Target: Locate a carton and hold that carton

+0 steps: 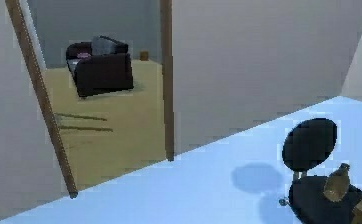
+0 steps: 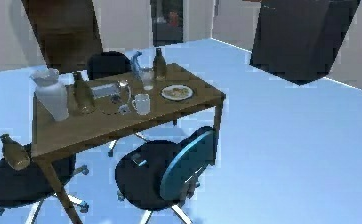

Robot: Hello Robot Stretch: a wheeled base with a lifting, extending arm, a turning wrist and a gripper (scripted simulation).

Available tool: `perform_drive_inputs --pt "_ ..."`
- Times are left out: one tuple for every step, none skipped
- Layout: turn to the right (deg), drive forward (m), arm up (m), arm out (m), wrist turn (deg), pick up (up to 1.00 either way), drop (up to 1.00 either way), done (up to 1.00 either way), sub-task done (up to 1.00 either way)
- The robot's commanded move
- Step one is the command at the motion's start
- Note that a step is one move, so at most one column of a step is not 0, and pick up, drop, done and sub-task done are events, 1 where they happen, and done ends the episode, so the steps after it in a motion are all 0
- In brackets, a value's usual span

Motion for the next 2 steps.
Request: perform_drive_inputs --pt "-15.0 0.0 0.0 0.0 0.0 0.0 0.0 0.0 0.0" --pt "0.0 1.0 0.0 0.0 0.0 0.0 0.0 0.0 0.0"
